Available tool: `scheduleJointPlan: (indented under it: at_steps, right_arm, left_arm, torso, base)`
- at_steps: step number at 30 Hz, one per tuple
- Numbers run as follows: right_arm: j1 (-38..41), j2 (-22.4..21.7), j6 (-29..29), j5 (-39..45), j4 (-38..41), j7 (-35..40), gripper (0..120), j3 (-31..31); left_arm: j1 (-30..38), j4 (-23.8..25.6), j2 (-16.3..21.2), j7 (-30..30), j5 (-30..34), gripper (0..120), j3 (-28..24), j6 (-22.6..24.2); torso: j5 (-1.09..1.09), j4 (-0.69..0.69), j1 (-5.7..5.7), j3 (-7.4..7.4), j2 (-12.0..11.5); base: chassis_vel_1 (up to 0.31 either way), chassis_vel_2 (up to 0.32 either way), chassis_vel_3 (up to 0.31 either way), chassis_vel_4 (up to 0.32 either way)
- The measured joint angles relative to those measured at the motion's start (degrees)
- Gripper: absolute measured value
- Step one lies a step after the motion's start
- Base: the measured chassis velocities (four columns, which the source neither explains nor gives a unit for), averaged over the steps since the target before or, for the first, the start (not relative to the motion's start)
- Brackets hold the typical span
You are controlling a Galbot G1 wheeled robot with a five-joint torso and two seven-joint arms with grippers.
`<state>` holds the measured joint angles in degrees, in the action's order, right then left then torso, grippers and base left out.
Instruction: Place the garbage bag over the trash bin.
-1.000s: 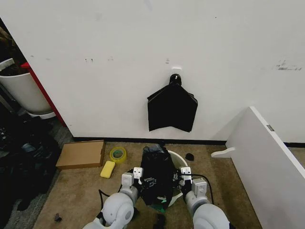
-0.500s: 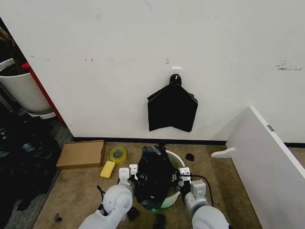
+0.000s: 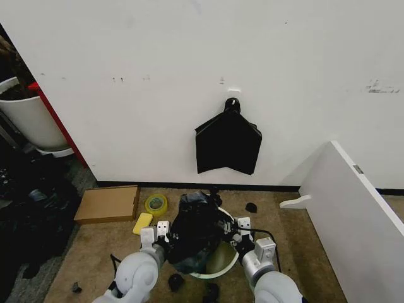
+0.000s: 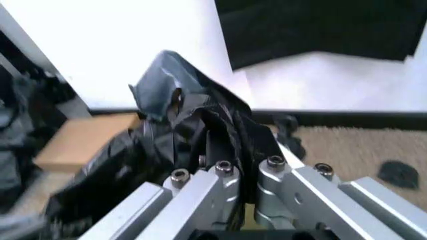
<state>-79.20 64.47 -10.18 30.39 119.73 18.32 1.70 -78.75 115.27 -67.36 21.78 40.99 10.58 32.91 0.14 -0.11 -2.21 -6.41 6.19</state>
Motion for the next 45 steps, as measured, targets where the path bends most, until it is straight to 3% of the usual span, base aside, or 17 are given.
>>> scheduleJointPlan:
  at_steps: [12,18,29,33,37,38,41,45]
  right_arm:
    - [0.3,-0.1,3.4,6.8,-0.5,-1.6,0,7.3]
    - [-0.9,-0.7,3.5,9.9,-0.5,-1.0,0,10.5]
    - [-4.0,-1.3,4.2,10.7,-0.4,-1.9,0,11.5]
    - [-5.2,-0.8,7.1,10.0,-1.1,-7.4,0,9.0]
    - [-5.2,0.1,15.6,8.6,-5.3,-20.8,0,6.8]
    - [-5.2,0.1,15.6,8.6,-5.3,-20.8,0,6.8]
    - [-4.4,0.7,20.6,7.1,-11.0,-34.4,0,6.6]
    - [-3.1,1.1,22.5,6.6,-15.2,-40.1,0,6.8]
  left_arm:
    - [-2.5,3.7,0.4,-3.2,-2.9,1,1.2,-6.3]
    - [-2.8,5.3,0.5,-4.4,-1.5,1,3.1,-6.8]
    - [-0.3,8.9,0.2,-4.5,7.6,1,12.3,-6.7]
    - [0.8,9.9,0.1,-4.4,11.4,1,14.7,-5.7]
    - [1.8,10.6,-1.3,-3.6,15.0,1,15.9,-5.2]
    - [1.8,10.6,-1.3,-3.6,15.0,1,15.9,-5.2]
    - [2.9,11.3,-2.6,-2.0,19.8,1,17.8,-4.0]
    - [3.4,11.5,-3.2,-1.1,23.0,1,19.0,-3.2]
  torso:
    - [0.01,0.0,0.0,0.0,0.0]
    - [0.0,0.0,0.0,0.0,0.0]
    - [0.01,0.0,0.0,0.0,0.0]
    - [0.01,0.0,0.0,0.01,0.0]
    - [0.0,0.0,0.0,0.01,0.0]
    - [0.0,0.0,0.0,0.01,0.0]
    - [0.01,0.01,0.0,0.01,0.0]
    - [0.01,0.0,0.0,0.01,0.0]
  base:
    - [0.0,0.0,0.0,0.0]
    - [0.0,0.0,0.0,0.0]
    - [0.0,0.0,0.0,0.0]
    - [0.0,0.0,0.0,0.0]
    - [0.0,0.0,0.0,0.0]
    - [0.0,0.0,0.0,0.0]
    - [0.0,0.0,0.0,0.0]
    - [0.0,0.0,0.0,0.0]
